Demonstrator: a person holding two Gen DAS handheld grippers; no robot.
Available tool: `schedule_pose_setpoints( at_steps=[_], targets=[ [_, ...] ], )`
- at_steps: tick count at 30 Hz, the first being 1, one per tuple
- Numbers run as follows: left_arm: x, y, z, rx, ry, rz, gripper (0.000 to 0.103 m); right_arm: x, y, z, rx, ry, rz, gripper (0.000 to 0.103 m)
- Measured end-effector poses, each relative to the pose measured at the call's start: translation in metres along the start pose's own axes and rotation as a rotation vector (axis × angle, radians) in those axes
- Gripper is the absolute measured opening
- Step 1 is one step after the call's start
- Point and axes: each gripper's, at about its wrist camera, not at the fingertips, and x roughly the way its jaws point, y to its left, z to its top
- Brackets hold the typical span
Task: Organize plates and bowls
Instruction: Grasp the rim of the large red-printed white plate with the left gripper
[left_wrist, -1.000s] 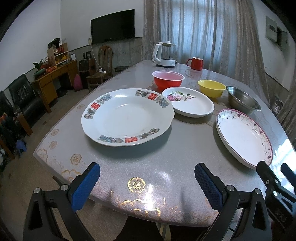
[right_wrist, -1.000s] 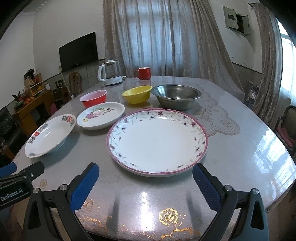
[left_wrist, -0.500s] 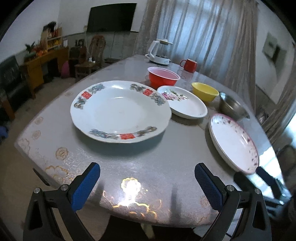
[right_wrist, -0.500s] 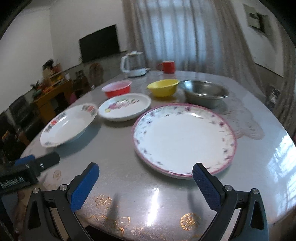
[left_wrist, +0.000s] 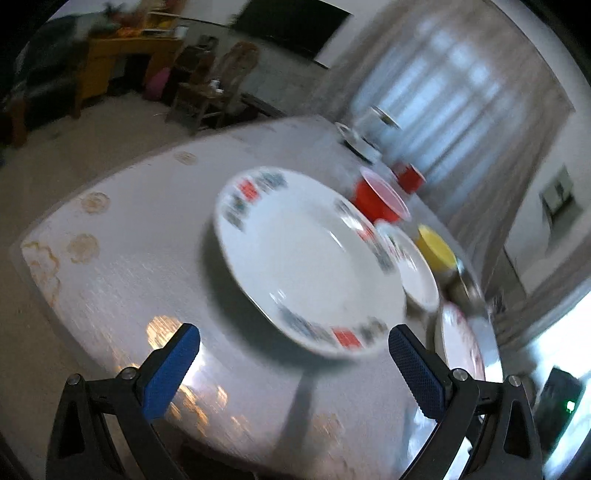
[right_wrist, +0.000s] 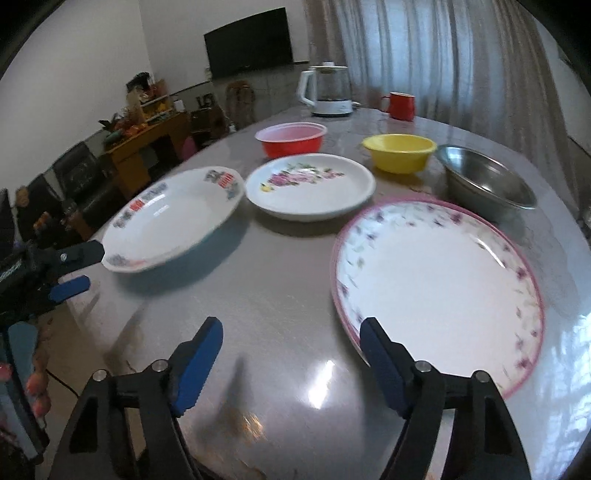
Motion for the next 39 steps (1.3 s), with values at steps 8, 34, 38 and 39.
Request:
schedule_pose_setpoints(
  at_steps=[8,34,38,39],
  targets=[
    [0.011,0.026,0.039,-0.04,-0.049,0.055,0.103,0.016,0.02,0.029,0.012,-0.062,0.191,0.076],
    [0.071,0.024,0.07,0.1,0.008,-0.094,0.052,0.106,0.036,0.061,0.201,0.024,0.351,0.035],
    [0.075,0.021,0.068,0.117,0.005,-0.087,0.05,0.111,0.043,0.069,0.156,0.037,0.355,0.035],
    [0.075,0.021,0.067,0.119,-0.001,-0.089,0.05,0.11,0.045,0.069,0.142,0.04,0.351,0.035]
  ],
)
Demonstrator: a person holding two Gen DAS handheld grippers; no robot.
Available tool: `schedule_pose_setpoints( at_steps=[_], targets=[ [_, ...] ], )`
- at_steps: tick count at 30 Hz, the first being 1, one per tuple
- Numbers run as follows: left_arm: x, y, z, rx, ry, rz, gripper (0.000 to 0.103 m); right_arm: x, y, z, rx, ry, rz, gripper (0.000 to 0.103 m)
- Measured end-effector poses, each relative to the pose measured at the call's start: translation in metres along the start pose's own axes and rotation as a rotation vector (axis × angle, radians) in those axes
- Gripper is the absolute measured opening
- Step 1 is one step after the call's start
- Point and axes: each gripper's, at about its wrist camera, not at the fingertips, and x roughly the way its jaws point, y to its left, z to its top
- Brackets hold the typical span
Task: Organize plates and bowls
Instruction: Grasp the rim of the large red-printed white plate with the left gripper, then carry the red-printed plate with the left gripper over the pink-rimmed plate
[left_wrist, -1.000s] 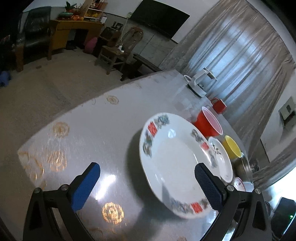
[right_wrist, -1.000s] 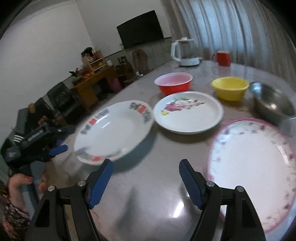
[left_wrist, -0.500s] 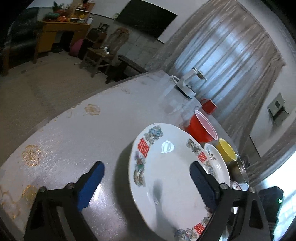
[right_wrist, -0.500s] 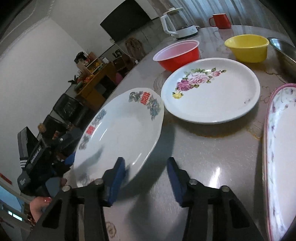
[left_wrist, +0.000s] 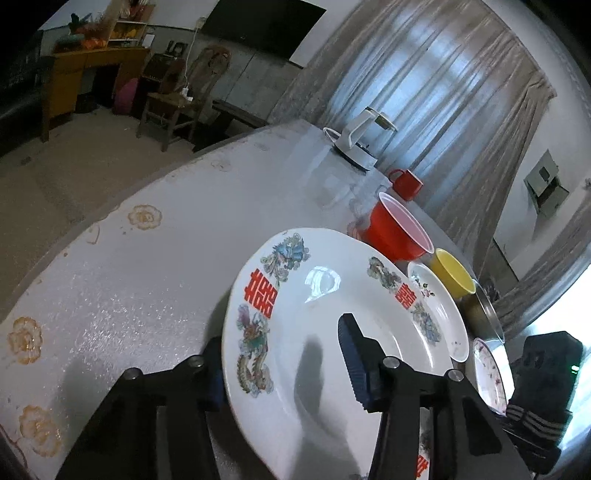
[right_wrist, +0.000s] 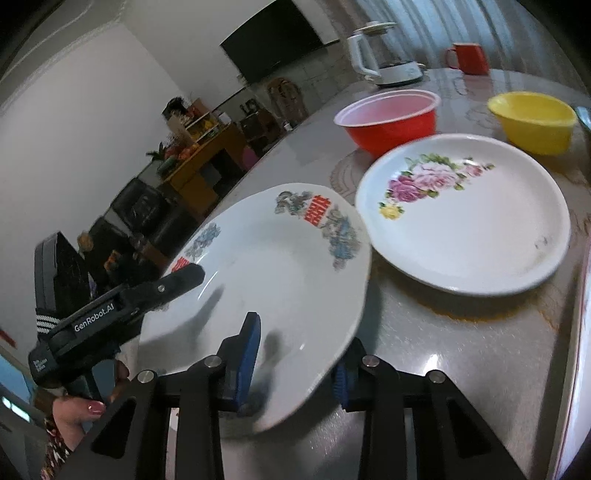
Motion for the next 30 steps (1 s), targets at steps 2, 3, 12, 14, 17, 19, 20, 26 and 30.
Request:
schedule_pose_setpoints(
  at_steps=[2,3,12,14,17,19,20,26,30],
  targets=[
    [0.0,-0.001,-0.003,0.02,-0.015,0.0,0.052,0.002,0.003,0.002,-0.015,0.004,-0.012,0.035],
    [0.0,-0.003,-0.005,0.047,-0.022,0.006,0.053,0.002,0.004,0.002,-0.015,0.004,-0.013,0.035],
    [0.001,-0.007,-0.006,0.082,-0.016,0.025,0.049,0.007,0.0,0.002,-0.01,0.007,-0.038,0.023],
    [-0.001,-0.007,-0.008,0.091,-0.02,0.049,0.041,0.006,0.0,0.002,-0.009,0.006,-0.036,0.023],
    [0.0,-0.023,-0.017,0.196,-0.017,0.112,0.039,0.008,-0.001,0.001,-0.011,0.004,-0.036,0.022],
    [-0.001,-0.032,-0.023,0.26,-0.024,0.144,0.039,0.007,-0.002,0.0,-0.008,0.002,-0.028,0.023],
    [-0.003,-0.034,-0.024,0.276,-0.033,0.157,0.039,0.008,-0.004,0.0,-0.008,0.002,-0.026,0.023],
    [-0.008,-0.036,-0.031,0.29,-0.046,0.153,0.038,-0.001,0.001,-0.008,-0.053,0.01,-0.034,0.026],
    [-0.016,-0.035,-0.047,0.278,-0.053,0.135,0.04,-0.008,0.0,-0.013,-0.068,0.015,-0.037,0.026]
  ],
)
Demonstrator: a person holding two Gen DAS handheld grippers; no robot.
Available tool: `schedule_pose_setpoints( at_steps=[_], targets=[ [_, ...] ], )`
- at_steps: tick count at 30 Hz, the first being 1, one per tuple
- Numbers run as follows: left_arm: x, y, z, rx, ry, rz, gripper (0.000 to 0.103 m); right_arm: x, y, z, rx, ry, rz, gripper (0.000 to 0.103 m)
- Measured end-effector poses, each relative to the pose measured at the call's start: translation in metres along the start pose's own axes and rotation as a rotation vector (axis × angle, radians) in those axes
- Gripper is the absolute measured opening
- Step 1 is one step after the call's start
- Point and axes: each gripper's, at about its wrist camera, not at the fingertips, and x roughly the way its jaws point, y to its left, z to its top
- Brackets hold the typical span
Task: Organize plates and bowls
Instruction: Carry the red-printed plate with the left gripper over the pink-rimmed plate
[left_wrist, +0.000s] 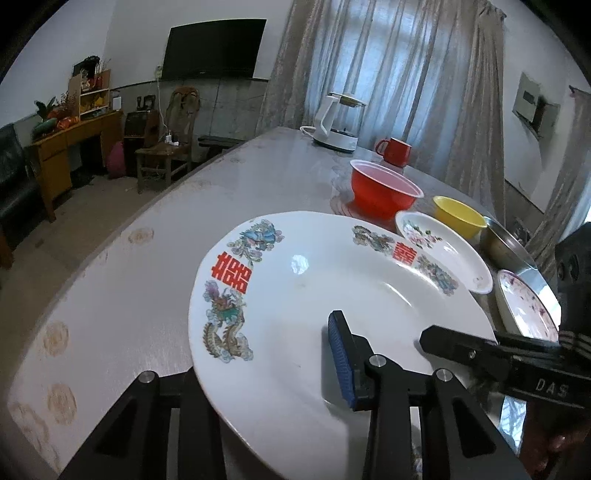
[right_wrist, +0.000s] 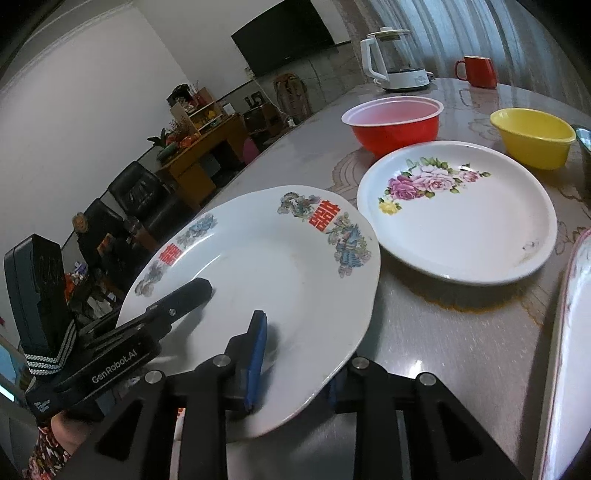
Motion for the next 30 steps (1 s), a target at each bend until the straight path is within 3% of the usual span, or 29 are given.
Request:
schedule_pose_setpoints(
  at_steps=[6,11,30],
  targets=[
    [-0.018,-0.006,-0.021,-0.006,-0.066,0.014,0.04,-0.013,0.009,-0.016,-0.075,-0.014,-0.01,0.026],
    [-0.024,-0.016,-0.03,0.006,-0.068,0.019,0.04,-0.022,0.008,-0.026,-0.099,-0.025,-0.013,0.026],
    [-0.047,-0.085,-0.031,0.086,-0.112,-0.088,0.04,-0.098,-0.014,-0.048,-0.09,-0.125,-0.083,0.026]
  ],
)
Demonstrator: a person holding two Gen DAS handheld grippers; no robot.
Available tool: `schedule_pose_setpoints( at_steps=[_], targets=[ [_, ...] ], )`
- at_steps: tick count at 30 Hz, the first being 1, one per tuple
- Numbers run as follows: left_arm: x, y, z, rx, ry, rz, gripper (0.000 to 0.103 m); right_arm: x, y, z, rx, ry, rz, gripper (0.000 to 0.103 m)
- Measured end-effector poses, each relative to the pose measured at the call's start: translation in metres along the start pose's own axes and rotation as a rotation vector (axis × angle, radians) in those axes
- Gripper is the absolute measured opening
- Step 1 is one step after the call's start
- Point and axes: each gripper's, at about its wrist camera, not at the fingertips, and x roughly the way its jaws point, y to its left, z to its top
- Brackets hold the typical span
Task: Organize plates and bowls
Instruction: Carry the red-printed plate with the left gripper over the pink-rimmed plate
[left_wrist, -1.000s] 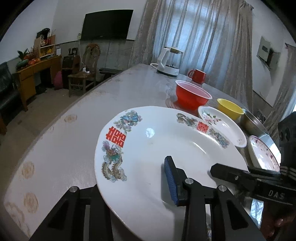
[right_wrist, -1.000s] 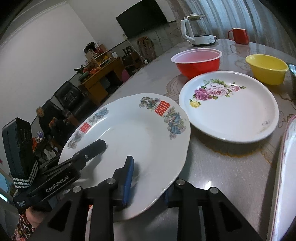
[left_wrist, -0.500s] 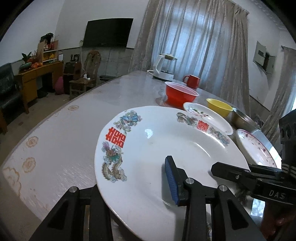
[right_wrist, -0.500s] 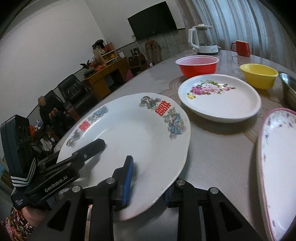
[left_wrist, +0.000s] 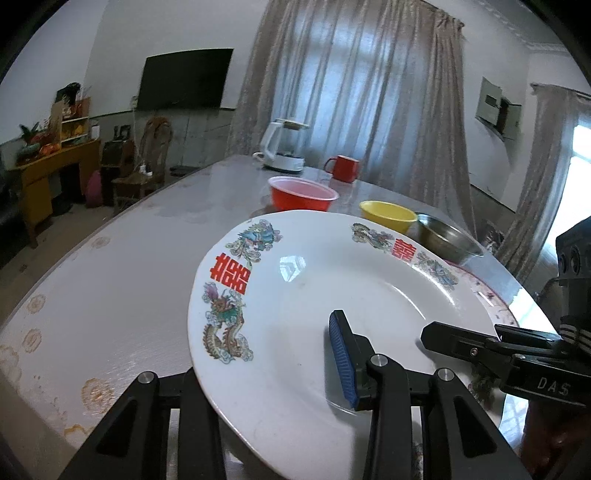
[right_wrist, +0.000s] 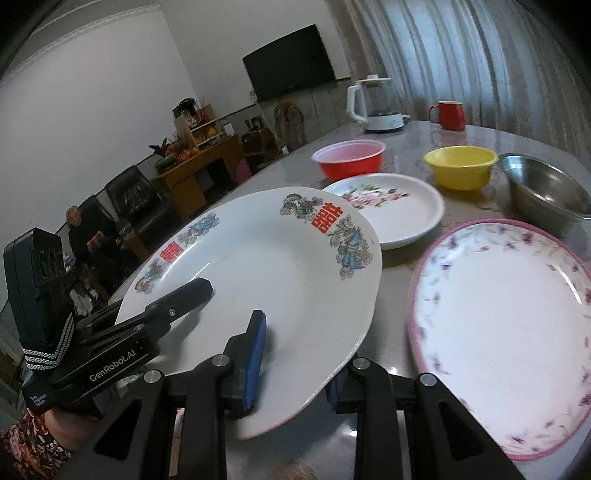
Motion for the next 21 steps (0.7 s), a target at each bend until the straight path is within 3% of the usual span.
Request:
schedule_pose_setpoints(
  at_steps=[21],
  targets=[
    [0.006,-0.079,0.013,0.116,0.027,-0.126,0.04,-0.076,-0.04,-0.018,0.092,-0.08,-0.087,0.026]
  ],
)
